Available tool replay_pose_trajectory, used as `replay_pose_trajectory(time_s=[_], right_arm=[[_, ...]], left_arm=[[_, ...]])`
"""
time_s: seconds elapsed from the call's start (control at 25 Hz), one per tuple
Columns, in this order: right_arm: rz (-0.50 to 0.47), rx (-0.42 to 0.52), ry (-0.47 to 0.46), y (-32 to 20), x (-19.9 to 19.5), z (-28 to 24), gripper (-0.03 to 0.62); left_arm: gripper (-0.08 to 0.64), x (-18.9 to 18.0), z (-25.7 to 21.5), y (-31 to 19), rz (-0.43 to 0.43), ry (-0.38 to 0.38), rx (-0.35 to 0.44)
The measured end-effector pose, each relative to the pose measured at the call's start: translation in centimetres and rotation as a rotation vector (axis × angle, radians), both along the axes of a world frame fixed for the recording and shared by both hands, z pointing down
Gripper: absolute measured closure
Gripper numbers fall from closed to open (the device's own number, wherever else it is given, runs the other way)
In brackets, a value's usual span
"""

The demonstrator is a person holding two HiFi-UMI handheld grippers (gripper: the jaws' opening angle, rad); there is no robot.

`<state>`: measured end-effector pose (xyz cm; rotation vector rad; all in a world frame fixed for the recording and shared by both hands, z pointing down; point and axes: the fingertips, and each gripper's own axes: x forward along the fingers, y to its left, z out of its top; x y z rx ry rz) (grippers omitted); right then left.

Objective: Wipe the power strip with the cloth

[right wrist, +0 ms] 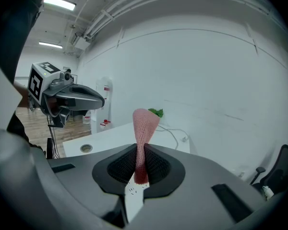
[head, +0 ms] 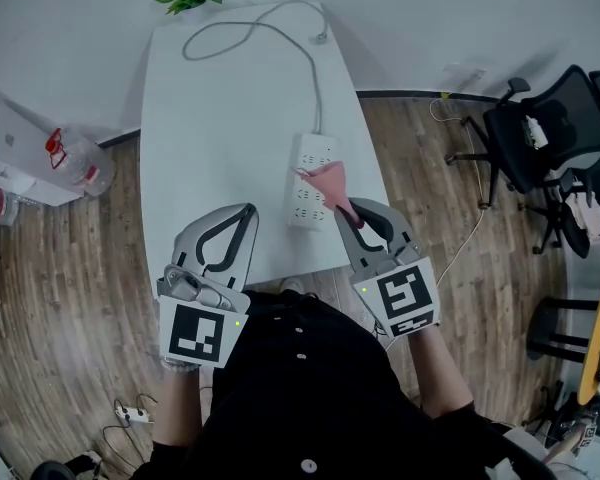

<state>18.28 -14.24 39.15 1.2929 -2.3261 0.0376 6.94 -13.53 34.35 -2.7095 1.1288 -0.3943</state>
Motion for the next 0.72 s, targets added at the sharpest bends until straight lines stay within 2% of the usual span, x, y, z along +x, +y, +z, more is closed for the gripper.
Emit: replay_pose_trajectory(time_s=[0.72], right_arm=[[-0.034, -0.002, 0.005, -0.36, -0.85, -0.06, 0.532]], left_arm=[[0.546, 0.63, 0.24, -0.23, 0.005, -0.003, 0.001]])
